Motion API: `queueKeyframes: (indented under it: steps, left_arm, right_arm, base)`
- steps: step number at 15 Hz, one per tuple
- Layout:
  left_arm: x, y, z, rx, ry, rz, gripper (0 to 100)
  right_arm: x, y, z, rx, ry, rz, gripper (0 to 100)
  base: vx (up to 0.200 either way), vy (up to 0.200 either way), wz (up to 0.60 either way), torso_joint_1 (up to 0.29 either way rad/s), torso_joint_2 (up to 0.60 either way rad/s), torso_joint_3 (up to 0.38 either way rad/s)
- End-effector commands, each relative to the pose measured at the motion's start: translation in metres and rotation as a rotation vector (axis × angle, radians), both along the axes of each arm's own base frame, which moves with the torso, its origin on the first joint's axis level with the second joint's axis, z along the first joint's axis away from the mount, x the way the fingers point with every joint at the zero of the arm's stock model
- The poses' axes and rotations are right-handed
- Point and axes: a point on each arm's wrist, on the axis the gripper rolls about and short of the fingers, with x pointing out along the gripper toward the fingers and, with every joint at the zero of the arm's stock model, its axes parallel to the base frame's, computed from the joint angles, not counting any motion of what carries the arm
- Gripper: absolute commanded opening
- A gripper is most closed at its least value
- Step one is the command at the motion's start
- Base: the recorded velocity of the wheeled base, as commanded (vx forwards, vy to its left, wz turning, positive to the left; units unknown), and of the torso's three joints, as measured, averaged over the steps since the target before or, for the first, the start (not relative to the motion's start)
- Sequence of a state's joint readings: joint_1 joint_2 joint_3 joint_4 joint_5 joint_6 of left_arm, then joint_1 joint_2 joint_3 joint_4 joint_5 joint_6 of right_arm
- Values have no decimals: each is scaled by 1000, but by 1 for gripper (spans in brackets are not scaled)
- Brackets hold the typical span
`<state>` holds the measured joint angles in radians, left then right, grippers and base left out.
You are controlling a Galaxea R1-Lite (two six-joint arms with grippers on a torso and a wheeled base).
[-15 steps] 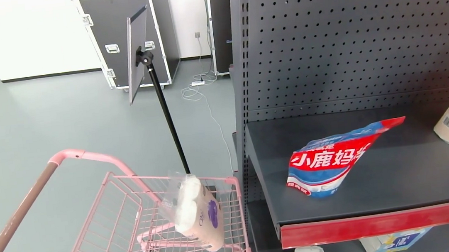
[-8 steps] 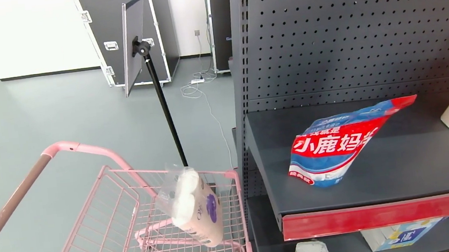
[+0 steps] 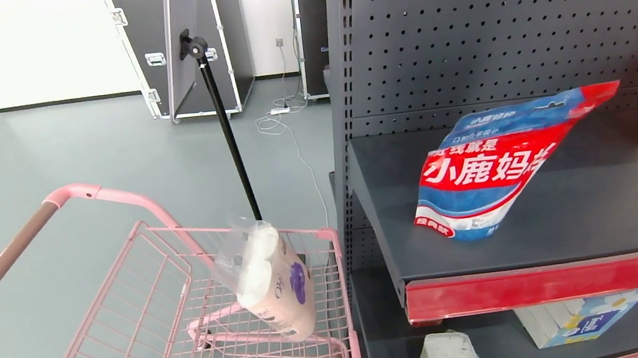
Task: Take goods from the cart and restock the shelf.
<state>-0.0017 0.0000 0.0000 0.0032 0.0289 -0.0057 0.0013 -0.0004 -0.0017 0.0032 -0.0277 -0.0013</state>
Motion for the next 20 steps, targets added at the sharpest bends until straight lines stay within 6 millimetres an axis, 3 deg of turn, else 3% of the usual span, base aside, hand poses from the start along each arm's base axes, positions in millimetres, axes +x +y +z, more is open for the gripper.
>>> queueKeyframes:
  steps: [1,12,13,14,15,16,18,20]
  left_arm:
    - [0,0,0,0,0,0,100]
    - [0,0,0,13,-3,-9,100]
    - [-2,-2,11,30,-36,-73,100]
    - [-3,-1,49,21,-69,-82,100]
    - [13,-2,109,-41,-48,-97,100]
    - [26,-2,126,-66,-15,-121,100]
    - [53,-7,122,-68,134,-298,100]
    - [99,-14,118,-92,322,-420,100]
  right_arm:
    - [0,0,0,0,0,0,100]
    - [0,0,0,0,0,0,100]
    - [0,0,0,0,0,0,100]
    - [0,0,0,-2,1,0,100]
    - [0,0,0,-2,1,0,100]
    - [0,0,0,-2,1,0,100]
    - [0,0,0,-2,1,0,100]
    - [0,0,0,0,0,0,100]
  base:
    - [0,0,0,-183,525,344]
    - [0,0,0,-147,511,358]
    - [0,0,0,-61,203,168]
    - [0,0,0,-32,129,95]
    - [0,0,0,-12,66,51]
    - [0,0,0,0,0,0]
    - [0,0,0,0,0,0]
    - [0,0,0,0,0,0]
